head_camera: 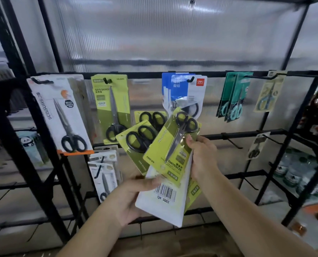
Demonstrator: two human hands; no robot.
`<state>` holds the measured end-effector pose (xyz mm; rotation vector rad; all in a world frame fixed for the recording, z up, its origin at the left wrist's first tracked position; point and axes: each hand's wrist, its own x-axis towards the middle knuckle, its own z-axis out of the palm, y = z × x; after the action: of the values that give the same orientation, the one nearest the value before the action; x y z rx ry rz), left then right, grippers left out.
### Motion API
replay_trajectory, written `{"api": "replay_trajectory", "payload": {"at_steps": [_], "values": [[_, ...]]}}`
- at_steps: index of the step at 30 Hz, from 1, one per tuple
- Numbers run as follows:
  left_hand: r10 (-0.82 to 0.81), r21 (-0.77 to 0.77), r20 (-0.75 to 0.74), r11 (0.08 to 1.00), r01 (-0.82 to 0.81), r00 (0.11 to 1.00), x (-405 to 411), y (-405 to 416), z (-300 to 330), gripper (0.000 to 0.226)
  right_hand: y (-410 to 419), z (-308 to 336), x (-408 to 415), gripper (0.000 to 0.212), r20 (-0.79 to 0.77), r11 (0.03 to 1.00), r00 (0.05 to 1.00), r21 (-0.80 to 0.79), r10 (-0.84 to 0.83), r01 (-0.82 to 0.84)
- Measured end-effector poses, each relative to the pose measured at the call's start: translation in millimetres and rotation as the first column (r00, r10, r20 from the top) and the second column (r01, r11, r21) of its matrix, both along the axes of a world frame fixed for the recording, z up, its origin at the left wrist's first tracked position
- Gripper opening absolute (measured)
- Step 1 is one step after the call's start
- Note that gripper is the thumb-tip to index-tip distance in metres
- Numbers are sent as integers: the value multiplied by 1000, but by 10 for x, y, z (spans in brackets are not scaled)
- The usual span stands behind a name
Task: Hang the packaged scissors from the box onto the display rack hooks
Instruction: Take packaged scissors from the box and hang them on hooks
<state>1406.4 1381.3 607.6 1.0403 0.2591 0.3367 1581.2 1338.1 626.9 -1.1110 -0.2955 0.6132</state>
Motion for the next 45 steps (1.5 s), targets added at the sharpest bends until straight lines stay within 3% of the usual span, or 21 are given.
{"api": "replay_trajectory", "payload": {"at_steps": [2, 9, 15, 18, 21, 25, 31, 32, 34, 37, 41, 43, 45], "values": [[1, 73, -45, 997, 3, 999, -52, 61, -8, 70, 9, 5, -22, 12, 34, 1000, 999, -4, -14, 15], [244, 116, 29, 962, -246, 969, -227, 268, -63, 51, -80, -40, -73, 14, 175, 997, 983, -65, 63, -52], [226, 161, -31, 962, -218, 974, -357, 302, -102, 50, -130, -95, -77, 17, 145, 993, 983, -44, 112, -106], [253, 192, -48, 952, -239, 966, -377, 309, -107, 48, -145, -76, -67, 23, 151, 998, 987, 23, 53, -57], [266, 203, -35, 946, -254, 963, -414, 310, -122, 50, -190, -9, 28, 25, 56, 994, 998, 107, -43, 37], [352, 181, -9, 921, -345, 936, -435, 299, -151, 49, -273, -24, 85, 22, -47, 987, 998, 153, -36, 43], [489, 54, 67, 869, -492, 870, -360, 271, -168, 57, -271, -222, -95, 37, -173, 980, 981, 192, 91, -57], [496, 50, 77, 865, -500, 865, -358, 261, -155, 63, -275, -255, -115, 34, -188, 979, 975, 187, 118, -83], [507, 33, 98, 858, -512, 856, -360, 242, -136, 54, -293, -327, -196, 24, -208, 971, 957, 167, 202, -169], [507, -7, 100, 861, -509, 856, -371, 233, -115, 41, -319, -426, -354, 19, -179, 935, 918, 98, 355, -342], [520, 31, 62, 852, -523, 852, -455, 287, -72, 52, -370, -502, -372, 32, -77, 873, 874, -58, 479, -484], [541, 52, 43, 838, -543, 840, -525, 338, -52, 59, -392, -475, -287, 38, -55, 877, 876, -18, 479, -480], [559, 67, 34, 826, -560, 829, -595, 397, -33, 51, -417, -414, -153, 44, -115, 868, 863, 133, 492, -478]]}}
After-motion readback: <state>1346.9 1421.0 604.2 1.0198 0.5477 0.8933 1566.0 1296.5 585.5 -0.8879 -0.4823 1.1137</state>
